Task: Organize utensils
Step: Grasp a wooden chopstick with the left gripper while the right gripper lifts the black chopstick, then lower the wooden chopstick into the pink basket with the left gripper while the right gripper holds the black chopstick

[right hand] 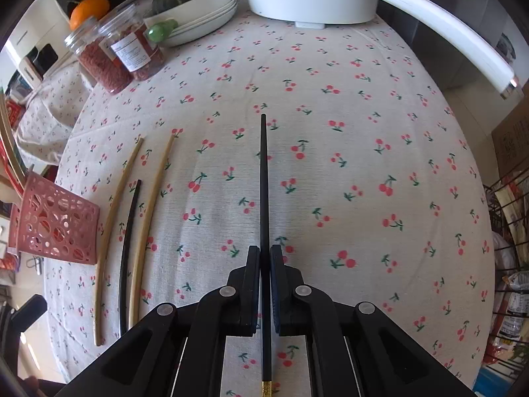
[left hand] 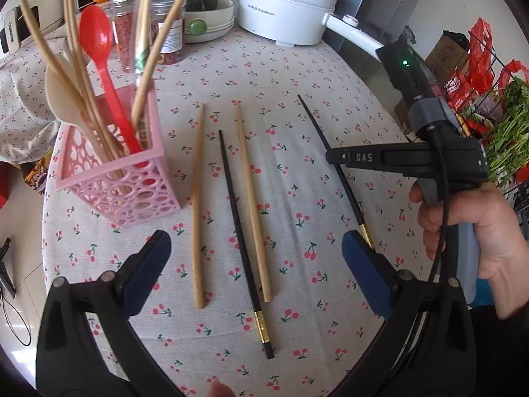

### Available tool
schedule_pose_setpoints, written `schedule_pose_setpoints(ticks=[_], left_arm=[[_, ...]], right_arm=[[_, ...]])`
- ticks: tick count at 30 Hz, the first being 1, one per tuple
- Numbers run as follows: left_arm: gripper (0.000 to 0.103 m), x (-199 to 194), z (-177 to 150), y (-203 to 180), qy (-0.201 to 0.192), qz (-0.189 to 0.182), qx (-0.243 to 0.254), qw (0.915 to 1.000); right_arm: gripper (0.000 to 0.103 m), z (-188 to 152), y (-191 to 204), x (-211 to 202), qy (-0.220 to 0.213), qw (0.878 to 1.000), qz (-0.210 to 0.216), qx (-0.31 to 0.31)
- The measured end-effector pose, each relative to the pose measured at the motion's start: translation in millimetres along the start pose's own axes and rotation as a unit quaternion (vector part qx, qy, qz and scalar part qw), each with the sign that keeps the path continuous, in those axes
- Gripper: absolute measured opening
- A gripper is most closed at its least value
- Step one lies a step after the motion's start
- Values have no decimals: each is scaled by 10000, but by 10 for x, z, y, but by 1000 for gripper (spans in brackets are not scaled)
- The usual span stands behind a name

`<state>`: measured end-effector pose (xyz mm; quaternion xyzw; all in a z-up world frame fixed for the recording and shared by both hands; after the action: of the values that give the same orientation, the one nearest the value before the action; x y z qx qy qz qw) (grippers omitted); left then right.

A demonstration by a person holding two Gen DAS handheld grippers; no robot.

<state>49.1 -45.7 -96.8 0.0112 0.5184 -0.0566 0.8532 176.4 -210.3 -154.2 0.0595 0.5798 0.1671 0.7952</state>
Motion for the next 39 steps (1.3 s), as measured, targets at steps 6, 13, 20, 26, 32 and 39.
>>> schedule_pose_setpoints(ticks=[6,13,20,26,32,39], left_arm=[[103,193,228,-289,90,635,257,9976],[50,653,631,-364,374,668,-60,9970],[24,931,809,-315,606,1250,-266,9899],[15,1056,807,-245,902,1381,-412,9854],[8,1055,780,-185,844,1403,-396,9857],[8,528,625,-126,188,945,-332,9948]], right_arm=[[6,-61,-413,-404,-292,9985,318,343],[6,-75,-607,-671,-483,9955,665,474],[6,-29,-593,-714,-550,9933,893,490],[6,-27,-582,-732,-598,9927,920,509],[6,-40,-537,-770,-657,9923,931,483],[6,-130,-433,-916,-807,9891,1109,528]])
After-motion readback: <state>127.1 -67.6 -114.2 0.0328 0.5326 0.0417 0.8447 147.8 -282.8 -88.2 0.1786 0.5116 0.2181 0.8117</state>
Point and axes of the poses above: each gripper's, at about its wrist camera, not at the fingertips, and x roughly the way its jaws point, y to its left, z to its top, the point moved 1 cm from there along x, roughly the way its jaws point, and after that the axes turned 9 degrees about z, right-handed, at the moved point
